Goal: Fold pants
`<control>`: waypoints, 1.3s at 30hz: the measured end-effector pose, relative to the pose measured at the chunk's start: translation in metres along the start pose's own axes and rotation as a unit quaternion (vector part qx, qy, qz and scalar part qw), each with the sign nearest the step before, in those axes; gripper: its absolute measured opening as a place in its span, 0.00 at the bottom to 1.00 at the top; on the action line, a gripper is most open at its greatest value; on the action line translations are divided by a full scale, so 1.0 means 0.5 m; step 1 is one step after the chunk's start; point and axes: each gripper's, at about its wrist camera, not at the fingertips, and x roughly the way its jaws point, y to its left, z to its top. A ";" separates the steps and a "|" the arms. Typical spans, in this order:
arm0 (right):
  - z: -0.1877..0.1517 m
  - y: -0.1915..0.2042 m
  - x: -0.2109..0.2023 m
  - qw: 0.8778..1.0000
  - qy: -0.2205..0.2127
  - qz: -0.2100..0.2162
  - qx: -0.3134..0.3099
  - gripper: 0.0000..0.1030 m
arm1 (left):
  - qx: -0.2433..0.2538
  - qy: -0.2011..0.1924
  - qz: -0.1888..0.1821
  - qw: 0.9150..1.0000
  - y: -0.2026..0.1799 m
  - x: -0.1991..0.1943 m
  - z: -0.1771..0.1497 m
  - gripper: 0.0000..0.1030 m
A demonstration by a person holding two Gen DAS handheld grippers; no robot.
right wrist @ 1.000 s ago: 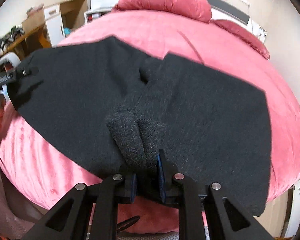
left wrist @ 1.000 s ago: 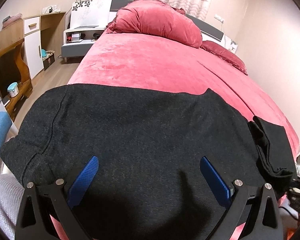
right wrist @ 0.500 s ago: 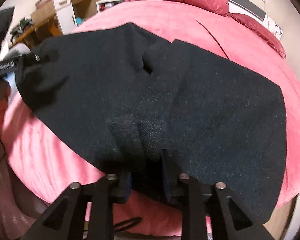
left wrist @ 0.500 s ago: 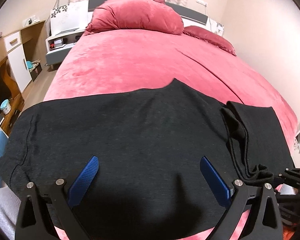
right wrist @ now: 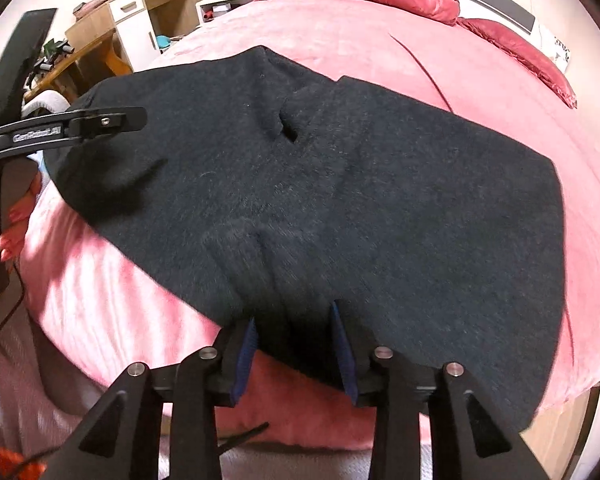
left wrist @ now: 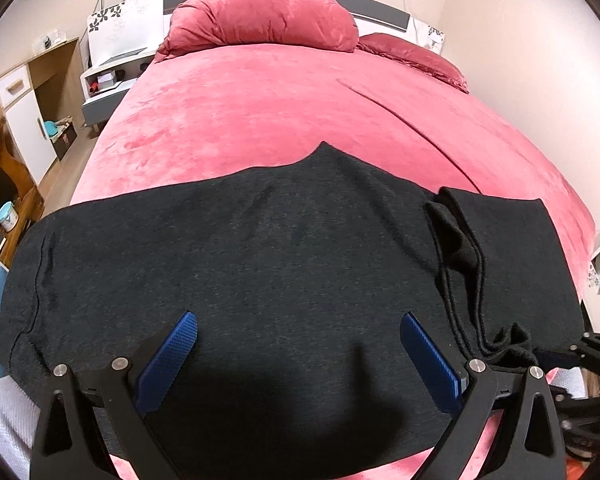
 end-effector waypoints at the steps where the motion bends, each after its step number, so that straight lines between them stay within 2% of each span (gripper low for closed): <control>1: -0.003 -0.013 -0.014 1.000 -0.004 0.001 0.005 0.38 | 0.002 0.000 -0.002 1.000 -0.005 0.000 0.000 0.99; 5: -0.025 -0.099 -0.072 0.994 -0.053 0.016 0.092 0.38 | 0.022 -0.002 -0.022 1.000 -0.041 -0.001 0.001 0.99; 8: -0.047 -0.182 -0.113 0.976 -0.110 -0.002 0.186 0.38 | 0.050 -0.004 -0.041 0.998 -0.086 0.001 0.006 0.99; 9: -0.056 -0.210 -0.116 0.969 -0.114 -0.024 0.216 0.38 | 0.063 -0.007 -0.047 0.997 -0.107 0.001 0.010 0.99; 11: -0.068 -0.244 -0.110 0.963 -0.113 -0.030 0.243 0.38 | 0.086 -0.016 -0.060 0.994 -0.148 0.000 0.015 0.99; 13: -0.074 -0.271 -0.086 0.958 -0.109 -0.022 0.266 0.38 | 0.124 -0.027 -0.080 0.989 -0.200 0.002 0.015 0.99; 16: -0.090 -0.295 -0.056 0.951 -0.105 -0.004 0.290 0.38 | 0.188 -0.028 -0.091 0.978 -0.268 0.019 0.002 0.99; 18: -0.105 -0.306 -0.041 0.948 -0.108 0.001 0.299 0.36 | 0.235 -0.016 -0.071 0.969 -0.307 0.047 -0.018 0.99; 21: -0.130 -0.311 -0.048 0.949 -0.112 -0.002 0.294 0.25 | 0.276 0.012 -0.043 0.960 -0.323 0.083 -0.054 0.98; 22: -0.137 -0.315 -0.052 0.950 -0.112 -0.006 0.290 0.20 | 0.273 0.017 -0.049 0.961 -0.318 0.086 -0.063 0.98; 24: -0.150 -0.328 -0.060 0.948 -0.112 0.010 0.297 0.18 | 0.244 0.012 -0.071 0.967 -0.292 0.081 -0.073 0.98; 26: -0.151 -0.338 -0.077 0.942 -0.134 0.028 0.306 0.22 | 0.212 0.032 -0.091 0.973 -0.270 0.084 -0.073 0.98; 28: -0.142 -0.350 -0.104 0.938 -0.169 0.018 0.303 0.26 | 0.191 0.042 -0.102 0.975 -0.262 0.089 -0.070 0.98; 31: -0.116 -0.398 -0.101 0.933 -0.164 -0.006 0.321 0.27 | 0.189 0.048 -0.101 0.976 -0.269 0.093 -0.060 0.98; 33: -0.093 -0.447 -0.079 0.923 -0.166 0.000 0.348 0.29 | 0.176 0.044 -0.105 0.978 -0.269 0.085 -0.041 0.98; 36: -0.084 -0.500 -0.043 0.909 -0.141 0.027 0.390 0.31 | 0.116 0.021 -0.098 0.988 -0.244 0.076 0.000 0.98; 39: -0.089 -0.497 -0.018 0.905 -0.136 0.025 0.402 0.31 | 0.060 0.056 -0.076 0.994 -0.230 0.120 0.037 0.98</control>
